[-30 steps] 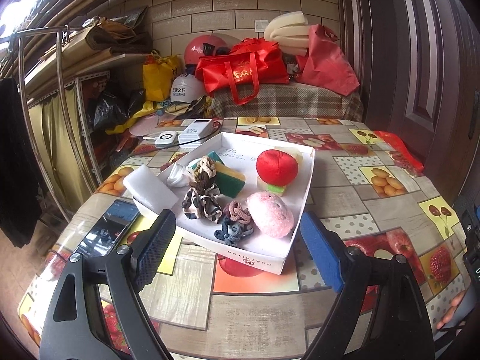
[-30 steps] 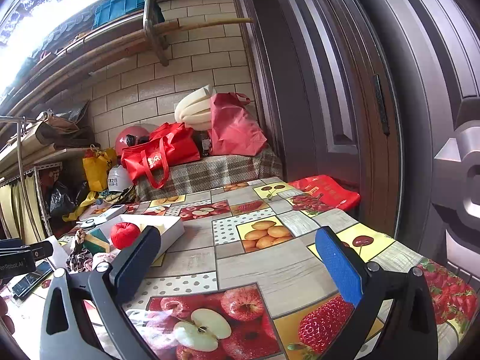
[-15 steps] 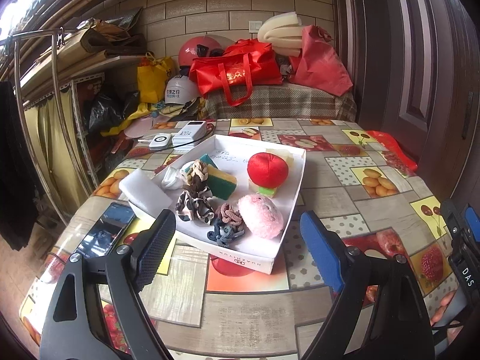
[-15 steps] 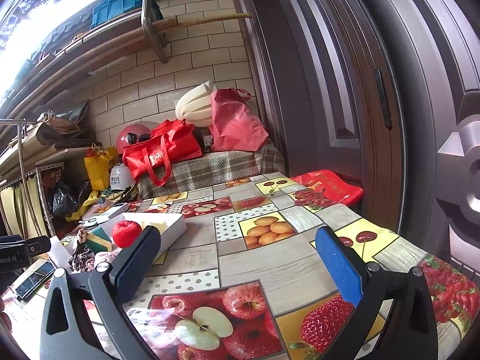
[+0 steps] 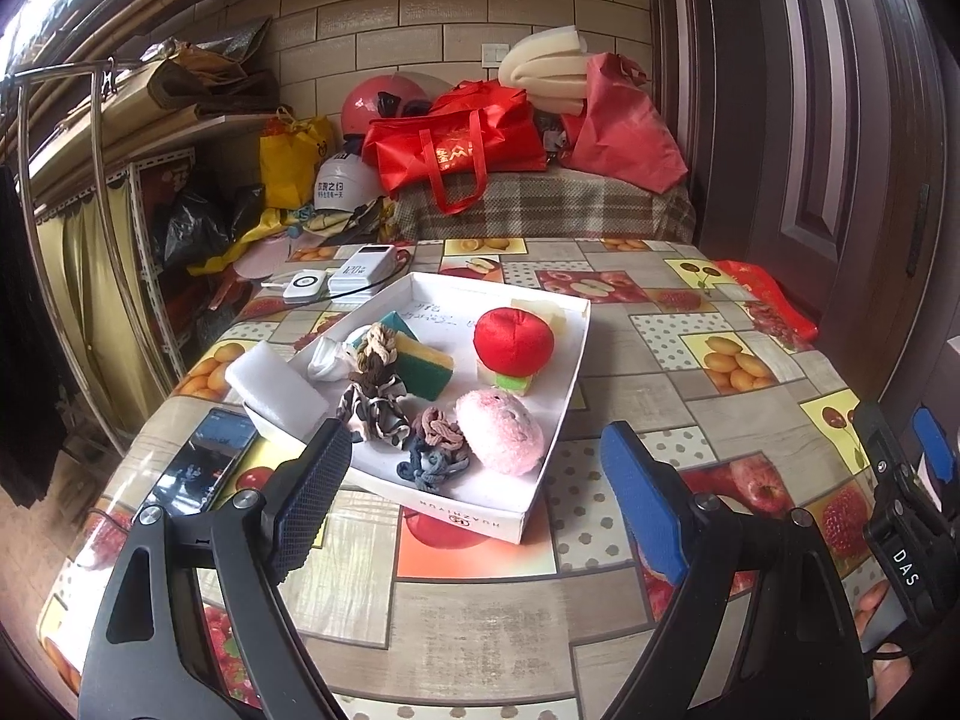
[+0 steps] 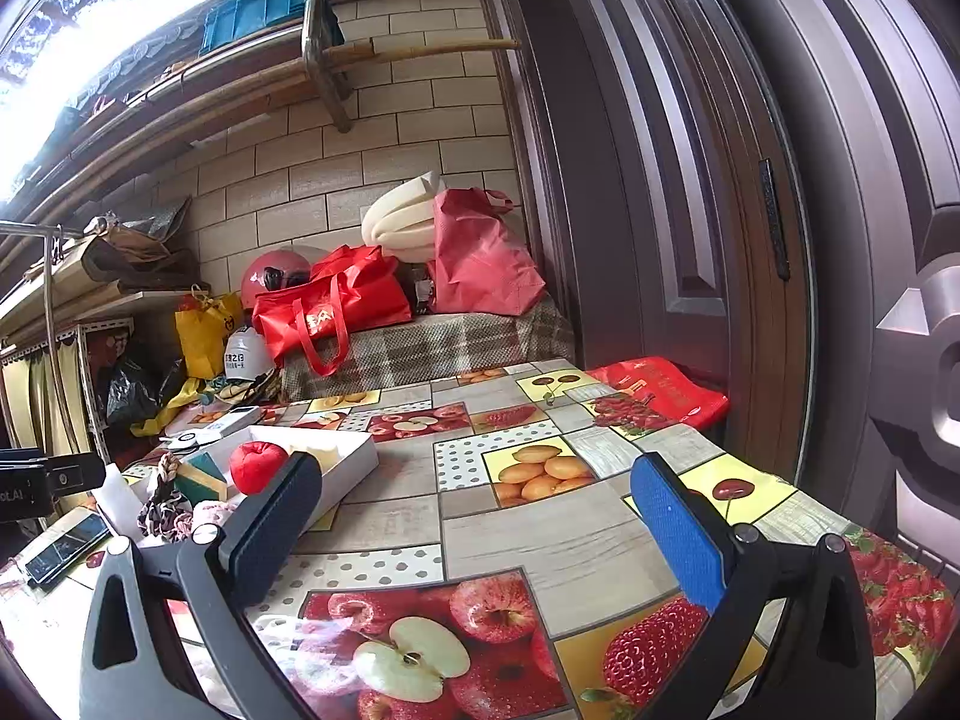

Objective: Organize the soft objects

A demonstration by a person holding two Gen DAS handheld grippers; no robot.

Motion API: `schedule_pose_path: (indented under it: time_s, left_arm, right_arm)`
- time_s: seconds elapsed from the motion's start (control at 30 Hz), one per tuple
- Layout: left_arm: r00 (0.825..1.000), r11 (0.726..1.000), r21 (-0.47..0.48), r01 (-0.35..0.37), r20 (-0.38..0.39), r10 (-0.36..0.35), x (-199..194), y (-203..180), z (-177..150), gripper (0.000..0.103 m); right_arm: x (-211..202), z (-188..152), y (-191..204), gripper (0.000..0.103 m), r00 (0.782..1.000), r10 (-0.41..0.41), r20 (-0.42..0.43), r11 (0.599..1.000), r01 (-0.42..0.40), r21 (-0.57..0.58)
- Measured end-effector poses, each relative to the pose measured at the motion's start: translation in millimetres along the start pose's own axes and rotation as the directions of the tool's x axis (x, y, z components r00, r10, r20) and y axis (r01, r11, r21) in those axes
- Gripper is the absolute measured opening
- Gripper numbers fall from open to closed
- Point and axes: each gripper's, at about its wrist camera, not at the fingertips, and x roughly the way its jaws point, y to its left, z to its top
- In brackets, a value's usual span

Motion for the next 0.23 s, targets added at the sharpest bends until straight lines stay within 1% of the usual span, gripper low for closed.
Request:
schedule_pose_path:
  time_s: [0.23]
  left_arm:
    - [1.000,1.000,-0.008,0.009,-0.007,-0.009,2.2,2.3,-1.1,0.086]
  right_arm:
    - [-0.3,0.0,0.6,0.103,1.000,0.000,0.000,1.000,0.000,-0.001]
